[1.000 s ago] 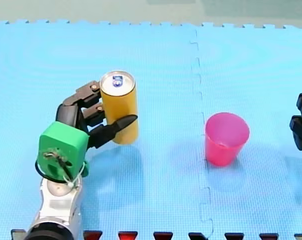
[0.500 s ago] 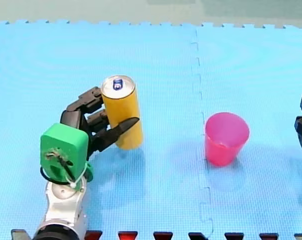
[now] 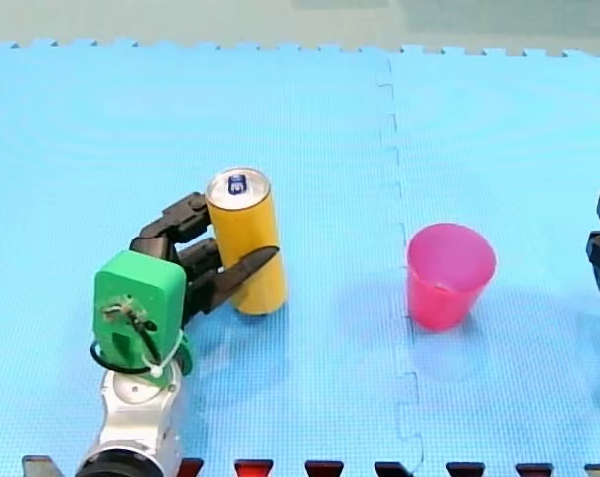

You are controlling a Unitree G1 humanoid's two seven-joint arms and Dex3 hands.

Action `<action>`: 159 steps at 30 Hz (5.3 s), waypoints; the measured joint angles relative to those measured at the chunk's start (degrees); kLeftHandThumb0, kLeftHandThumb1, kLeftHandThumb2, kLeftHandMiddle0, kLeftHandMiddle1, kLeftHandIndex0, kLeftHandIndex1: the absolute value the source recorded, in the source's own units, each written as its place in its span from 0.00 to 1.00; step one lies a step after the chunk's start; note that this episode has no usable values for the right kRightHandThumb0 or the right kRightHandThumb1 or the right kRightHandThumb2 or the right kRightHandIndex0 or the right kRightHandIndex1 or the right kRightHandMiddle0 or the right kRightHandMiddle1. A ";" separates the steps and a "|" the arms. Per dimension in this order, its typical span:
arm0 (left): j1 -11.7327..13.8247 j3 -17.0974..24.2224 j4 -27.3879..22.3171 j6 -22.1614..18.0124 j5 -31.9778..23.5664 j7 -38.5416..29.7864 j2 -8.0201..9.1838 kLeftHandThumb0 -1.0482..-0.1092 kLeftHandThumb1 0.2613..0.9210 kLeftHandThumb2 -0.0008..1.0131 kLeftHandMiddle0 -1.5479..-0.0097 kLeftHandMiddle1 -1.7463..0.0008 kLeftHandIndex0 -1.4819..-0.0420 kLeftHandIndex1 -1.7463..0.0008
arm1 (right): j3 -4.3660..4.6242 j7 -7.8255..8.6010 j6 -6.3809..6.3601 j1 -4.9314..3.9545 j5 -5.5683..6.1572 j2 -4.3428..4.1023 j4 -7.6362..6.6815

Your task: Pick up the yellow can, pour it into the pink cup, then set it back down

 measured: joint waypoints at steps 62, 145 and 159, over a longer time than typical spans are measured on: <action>2.30 -6.09 2.10 -4.69 7.73 7.48 2.56 0.59 0.80 0.00 0.39 1.00 0.47 1.00 | -0.89 2.22 -1.08 -0.41 1.14 -0.41 0.30; 12.46 -1.13 -14.44 3.31 -7.12 -31.72 11.82 0.00 0.85 0.00 0.86 1.00 0.87 1.00 | -0.25 0.92 0.02 -1.18 0.01 -0.27 0.66; 10.34 -0.22 -9.98 1.14 -7.37 -33.07 12.26 0.00 0.82 0.00 0.87 1.00 0.87 1.00 | -0.47 1.11 0.18 -1.42 0.15 -0.29 0.90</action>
